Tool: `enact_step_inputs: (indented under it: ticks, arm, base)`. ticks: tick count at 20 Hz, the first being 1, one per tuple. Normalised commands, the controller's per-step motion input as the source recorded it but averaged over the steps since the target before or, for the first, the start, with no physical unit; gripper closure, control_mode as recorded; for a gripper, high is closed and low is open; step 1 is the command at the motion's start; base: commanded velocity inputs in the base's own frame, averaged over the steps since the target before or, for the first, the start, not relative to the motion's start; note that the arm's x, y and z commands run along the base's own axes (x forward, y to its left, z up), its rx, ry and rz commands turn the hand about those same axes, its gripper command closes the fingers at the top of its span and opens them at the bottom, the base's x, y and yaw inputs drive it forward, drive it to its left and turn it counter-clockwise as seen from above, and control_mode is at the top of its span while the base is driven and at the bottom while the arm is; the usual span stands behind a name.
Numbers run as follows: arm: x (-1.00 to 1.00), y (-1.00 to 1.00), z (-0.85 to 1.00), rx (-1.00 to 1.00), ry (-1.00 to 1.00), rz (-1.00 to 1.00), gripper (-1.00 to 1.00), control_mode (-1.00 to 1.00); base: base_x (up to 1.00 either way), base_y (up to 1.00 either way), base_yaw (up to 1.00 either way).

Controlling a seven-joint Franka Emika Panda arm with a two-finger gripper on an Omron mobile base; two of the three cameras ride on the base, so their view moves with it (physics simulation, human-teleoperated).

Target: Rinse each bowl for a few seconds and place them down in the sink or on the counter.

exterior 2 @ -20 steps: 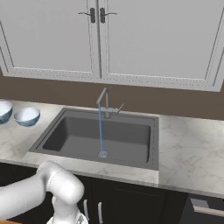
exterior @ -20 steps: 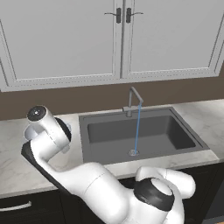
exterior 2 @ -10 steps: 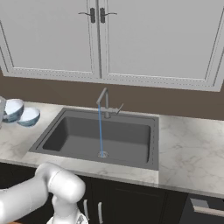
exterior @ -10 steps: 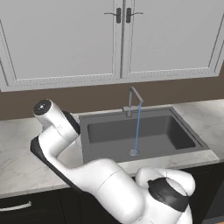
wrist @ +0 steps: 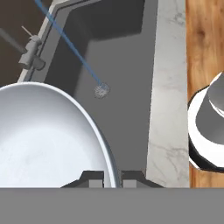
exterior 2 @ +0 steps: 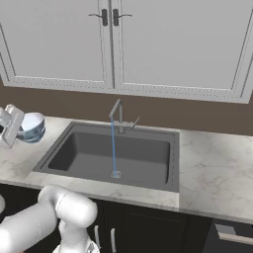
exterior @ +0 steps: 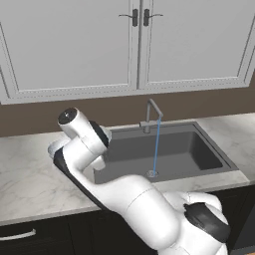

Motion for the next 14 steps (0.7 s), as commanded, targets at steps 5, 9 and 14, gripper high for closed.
enact_step_inputs:
  ticks: [5,9,14]
  arm:
    - [0.03,-0.54,-0.02,0.0,0.01,-0.16,1.0,-1.0]
    - [0.17,-0.42,-0.05,0.0,0.04,-0.16,1.0,-1.0]
    - [0.31,-0.39,-0.05,0.0,0.08,-0.15,1.0,-1.0]
  base:
    - [0.0,0.0,0.0]
    - [0.0,0.0,0.0]
    - [0.0,0.0,0.0]
